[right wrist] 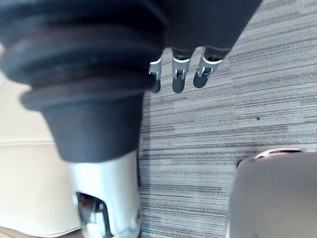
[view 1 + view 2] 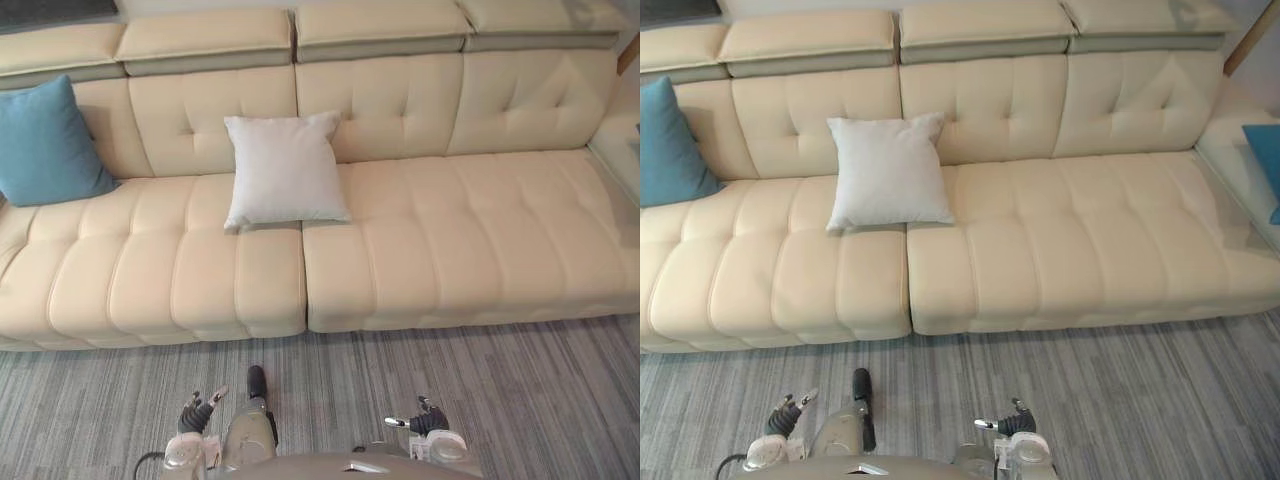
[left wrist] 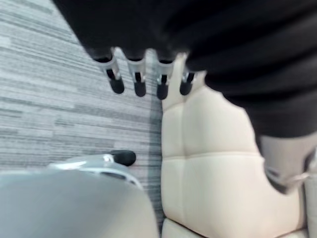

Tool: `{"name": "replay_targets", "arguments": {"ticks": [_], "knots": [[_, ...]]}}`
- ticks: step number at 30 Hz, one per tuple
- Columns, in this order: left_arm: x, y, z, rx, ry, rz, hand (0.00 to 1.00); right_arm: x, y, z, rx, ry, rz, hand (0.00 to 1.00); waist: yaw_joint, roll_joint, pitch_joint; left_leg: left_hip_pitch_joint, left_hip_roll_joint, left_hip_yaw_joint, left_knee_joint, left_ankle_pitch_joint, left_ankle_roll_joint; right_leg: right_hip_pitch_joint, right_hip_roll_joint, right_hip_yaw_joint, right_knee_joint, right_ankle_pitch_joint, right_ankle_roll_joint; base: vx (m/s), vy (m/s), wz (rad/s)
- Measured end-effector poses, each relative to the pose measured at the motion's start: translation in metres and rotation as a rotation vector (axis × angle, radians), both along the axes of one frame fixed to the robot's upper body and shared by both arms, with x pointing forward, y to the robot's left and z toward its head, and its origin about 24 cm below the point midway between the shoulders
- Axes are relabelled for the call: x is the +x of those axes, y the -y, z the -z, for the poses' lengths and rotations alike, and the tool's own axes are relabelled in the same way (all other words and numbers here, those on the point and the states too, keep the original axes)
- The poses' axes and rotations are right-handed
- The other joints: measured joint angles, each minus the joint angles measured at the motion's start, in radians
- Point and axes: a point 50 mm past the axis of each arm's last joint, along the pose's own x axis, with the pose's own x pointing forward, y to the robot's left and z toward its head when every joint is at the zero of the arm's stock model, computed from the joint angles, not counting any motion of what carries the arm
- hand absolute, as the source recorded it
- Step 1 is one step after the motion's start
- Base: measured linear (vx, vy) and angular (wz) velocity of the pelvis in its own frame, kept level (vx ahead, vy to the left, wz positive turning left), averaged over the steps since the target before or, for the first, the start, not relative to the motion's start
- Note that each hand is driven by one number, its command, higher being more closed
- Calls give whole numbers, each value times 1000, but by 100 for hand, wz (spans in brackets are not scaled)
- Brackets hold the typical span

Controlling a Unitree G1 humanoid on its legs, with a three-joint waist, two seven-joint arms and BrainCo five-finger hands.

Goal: Pick up cushions and gather them together orderly.

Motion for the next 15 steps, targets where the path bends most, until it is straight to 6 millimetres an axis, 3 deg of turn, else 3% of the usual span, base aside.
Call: {"name": "replay_targets", "arguments": {"ticks": [1,3,4,5,6,7,8,9,11,15], "knots": [[2,-2,-1,5,5,-2,0,1,-2,0,6,2,1,0,1,-30,11,-3,-4,17,-2,-26,-20,-6,-18,-9,-6,8,-10,-208,24,29],[4,-13,-4,21,20,-61,0,0,-9,2,23,1,13,0,4,-75,18,-17,-37,65,180,-56,22,-40,-84,-14,-4,37,-3,-180,78,14],[2,-14,-3,21,16,-72,0,-2,-8,2,21,-2,19,0,4,-79,17,-14,-42,67,247,-89,35,-47,-96,-11,-4,42,3,-180,125,3],[0,-14,-3,14,13,-99,0,-4,-8,3,23,-6,26,0,3,-78,17,-8,-41,72,375,-233,52,-67,-118,5,-6,58,19,-175,195,-18],[-1,-12,-2,5,10,-117,0,-3,-8,2,29,3,44,0,3,-70,18,13,-28,74,417,-315,43,-73,-119,22,-12,68,28,-159,230,-24],[-3,-11,-1,1,8,-128,0,-3,-8,1,31,11,53,0,3,-57,16,22,-25,77,412,-343,30,-74,-116,27,-15,72,33,-131,235,-43],[-8,-14,0,0,-3,-156,0,-3,-13,2,49,12,61,0,6,-77,18,45,-51,107,384,-346,33,-69,-128,55,-33,88,40,-101,202,-33],[-11,-16,0,6,-9,-158,0,-5,-18,3,62,4,64,0,4,-78,16,57,-67,115,354,-339,30,-66,-135,66,-51,95,43,-86,176,-35],[-15,-23,0,24,-20,-157,0,-14,-29,8,96,-19,84,0,-9,-121,-21,121,-138,141,189,-278,35,-49,-172,70,-128,132,37,-50,141,-9],[-17,-21,1,19,-34,-152,0,-19,-24,9,103,-28,133,0,-25,-117,-39,182,-194,126,45,-240,19,-6,-178,68,-215,163,15,-17,91,12]]}}
